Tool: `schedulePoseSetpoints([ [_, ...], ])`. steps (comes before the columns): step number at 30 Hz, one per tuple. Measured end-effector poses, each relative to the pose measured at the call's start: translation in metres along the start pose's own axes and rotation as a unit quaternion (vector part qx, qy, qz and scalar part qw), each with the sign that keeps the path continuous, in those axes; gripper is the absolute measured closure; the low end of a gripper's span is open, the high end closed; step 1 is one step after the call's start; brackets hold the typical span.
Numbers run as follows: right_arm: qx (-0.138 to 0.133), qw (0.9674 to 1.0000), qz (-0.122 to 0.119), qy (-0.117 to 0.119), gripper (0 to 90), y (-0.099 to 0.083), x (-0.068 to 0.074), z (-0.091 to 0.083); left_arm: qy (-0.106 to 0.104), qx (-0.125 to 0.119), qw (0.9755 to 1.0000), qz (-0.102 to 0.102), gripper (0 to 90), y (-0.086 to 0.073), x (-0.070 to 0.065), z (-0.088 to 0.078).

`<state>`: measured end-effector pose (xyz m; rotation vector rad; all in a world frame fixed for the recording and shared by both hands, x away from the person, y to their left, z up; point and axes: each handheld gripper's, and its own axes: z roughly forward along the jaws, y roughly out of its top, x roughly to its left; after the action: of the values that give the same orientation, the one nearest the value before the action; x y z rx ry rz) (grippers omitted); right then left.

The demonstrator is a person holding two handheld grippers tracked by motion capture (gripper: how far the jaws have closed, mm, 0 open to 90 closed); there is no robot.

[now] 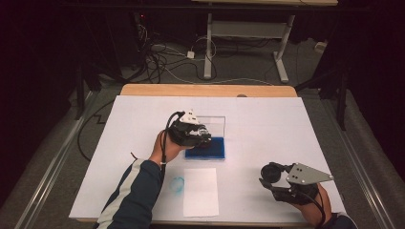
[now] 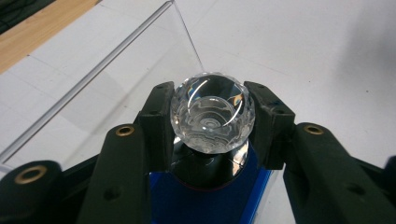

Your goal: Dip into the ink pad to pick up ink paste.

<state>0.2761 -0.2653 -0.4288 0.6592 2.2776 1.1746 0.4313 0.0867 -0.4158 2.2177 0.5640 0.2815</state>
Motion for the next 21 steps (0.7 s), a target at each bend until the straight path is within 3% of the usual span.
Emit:
schedulePoseSetpoints([
  [4,0.001,1.0000,0.000,0.000,38.5,0.000,0.000,0.000,0.001,0.021,0.9998,0.007,54.3,-0.004,-0.002,0.008],
  [6,0.001,1.0000,0.000,0.000,38.5,0.000,0.000,0.000,-0.005,0.016,0.9999,-0.001,54.3,-0.006,-0.001,0.010],
  [11,0.002,1.0000,0.001,0.000,38.5,0.000,0.000,0.000,-0.003,0.031,0.9995,0.002,54.2,-0.012,-0.003,0.019],
  [14,0.003,1.0000,0.000,0.001,38.5,0.000,0.000,0.000,-0.011,0.011,0.9998,-0.014,54.2,-0.017,0.000,0.020],
  [21,0.004,1.0000,-0.001,0.001,38.5,0.000,0.001,0.001,-0.009,0.002,0.9999,-0.015,54.2,-0.020,-0.001,0.020],
])
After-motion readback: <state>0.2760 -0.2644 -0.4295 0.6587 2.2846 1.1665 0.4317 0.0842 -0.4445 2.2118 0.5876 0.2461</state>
